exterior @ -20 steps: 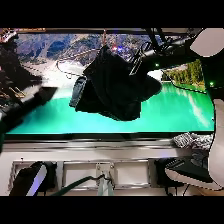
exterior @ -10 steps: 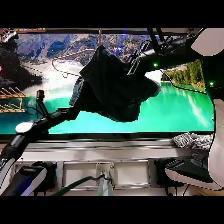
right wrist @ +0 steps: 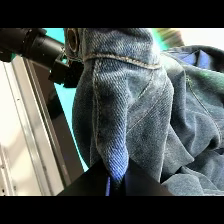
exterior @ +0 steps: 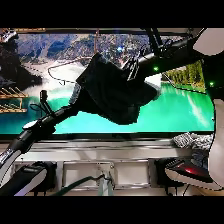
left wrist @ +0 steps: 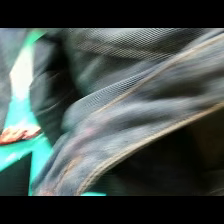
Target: Fold the clothes and pants, and hang the long-sleeved shirts on hangers.
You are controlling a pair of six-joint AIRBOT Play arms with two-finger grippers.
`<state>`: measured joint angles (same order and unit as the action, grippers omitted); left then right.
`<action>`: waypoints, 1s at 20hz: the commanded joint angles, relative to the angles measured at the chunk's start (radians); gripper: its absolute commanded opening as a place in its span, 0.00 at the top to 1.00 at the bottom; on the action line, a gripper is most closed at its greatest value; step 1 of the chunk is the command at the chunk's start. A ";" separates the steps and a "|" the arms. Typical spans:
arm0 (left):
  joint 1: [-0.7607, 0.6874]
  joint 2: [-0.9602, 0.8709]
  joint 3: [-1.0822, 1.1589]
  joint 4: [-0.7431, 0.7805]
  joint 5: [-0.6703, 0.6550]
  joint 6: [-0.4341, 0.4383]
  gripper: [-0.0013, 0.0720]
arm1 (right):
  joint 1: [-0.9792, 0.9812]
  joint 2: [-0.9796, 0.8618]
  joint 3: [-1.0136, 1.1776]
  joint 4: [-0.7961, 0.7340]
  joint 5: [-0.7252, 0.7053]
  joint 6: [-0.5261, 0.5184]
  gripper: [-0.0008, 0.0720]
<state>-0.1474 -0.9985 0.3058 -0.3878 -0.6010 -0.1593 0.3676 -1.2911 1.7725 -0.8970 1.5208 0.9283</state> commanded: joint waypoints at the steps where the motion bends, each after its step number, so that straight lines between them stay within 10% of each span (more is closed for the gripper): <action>1: 0.000 -0.007 -0.001 -0.188 -0.098 0.174 0.94 | 0.001 0.001 0.000 0.002 0.009 0.000 0.92; 10: 0.246 -0.007 0.140 -0.165 -0.237 0.127 0.95 | 0.003 0.004 0.000 -0.230 0.032 0.000 0.93; 20: 0.282 0.016 0.642 0.283 -0.321 -0.186 0.95 | 0.002 -0.006 -0.001 -0.471 -0.023 0.079 0.93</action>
<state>0.1299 -0.9970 0.8219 -0.1997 -0.8669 -0.2569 0.3698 -1.2930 1.7725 -1.2755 1.5063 0.9611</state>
